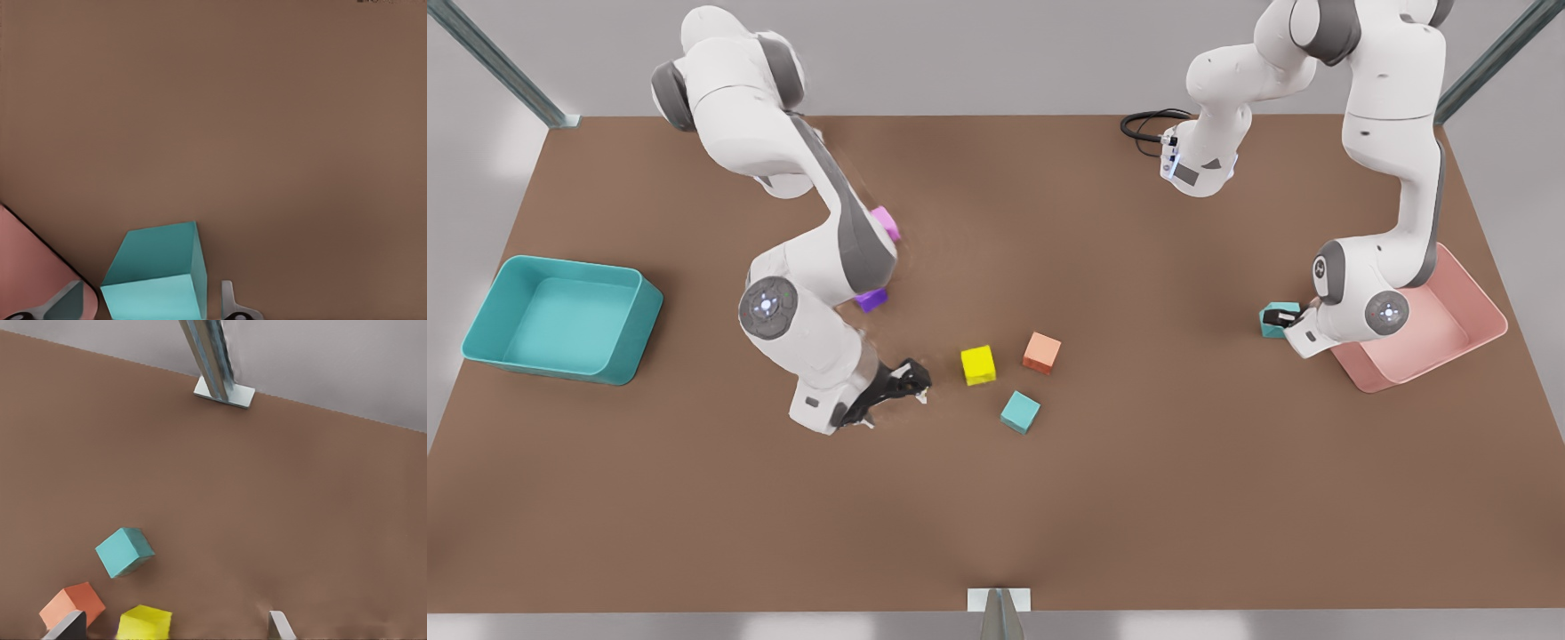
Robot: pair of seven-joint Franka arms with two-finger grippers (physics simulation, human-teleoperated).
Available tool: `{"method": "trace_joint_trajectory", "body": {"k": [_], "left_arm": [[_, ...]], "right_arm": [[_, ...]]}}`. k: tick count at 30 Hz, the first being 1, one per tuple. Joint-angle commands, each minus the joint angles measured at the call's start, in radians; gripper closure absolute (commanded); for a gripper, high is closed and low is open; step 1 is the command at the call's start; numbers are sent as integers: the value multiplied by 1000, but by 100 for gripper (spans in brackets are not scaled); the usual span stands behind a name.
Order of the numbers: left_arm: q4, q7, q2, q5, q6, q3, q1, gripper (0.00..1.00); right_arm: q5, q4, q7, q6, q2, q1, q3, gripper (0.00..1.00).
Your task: Stack the two blue cubes on top of each other
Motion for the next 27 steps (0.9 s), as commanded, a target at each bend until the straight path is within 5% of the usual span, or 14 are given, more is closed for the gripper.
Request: {"method": "trace_joint_trajectory", "body": {"k": [1, 3, 5, 7, 17, 20, 27], "left_arm": [[0, -89, 7, 2, 15, 1, 2, 0], [-1, -89, 16, 2, 16, 1, 2, 0], [-1, -89, 31, 2, 15, 1, 2, 0], [-1, -89, 33, 2, 17, 1, 2, 0], [-9, -89, 70, 2, 17, -1, 0, 0], [-9, -89, 74, 0, 17, -1, -4, 20], [-9, -129, 70, 0, 9, -1, -26, 32]], "right_arm": [[-86, -5, 270, -612, -10, -190, -1, 0], [-253, 7, 109, -629, -50, -239, -5, 0], [-353, -86, -20, -626, -266, -243, 30, 0], [-393, -367, -18, -481, -498, -380, 209, 0], [-393, -366, -29, -478, -473, -398, 208, 0], [-385, -366, -29, -480, -473, -398, 208, 0], [-393, -366, -31, -497, -455, -409, 202, 0]]}}
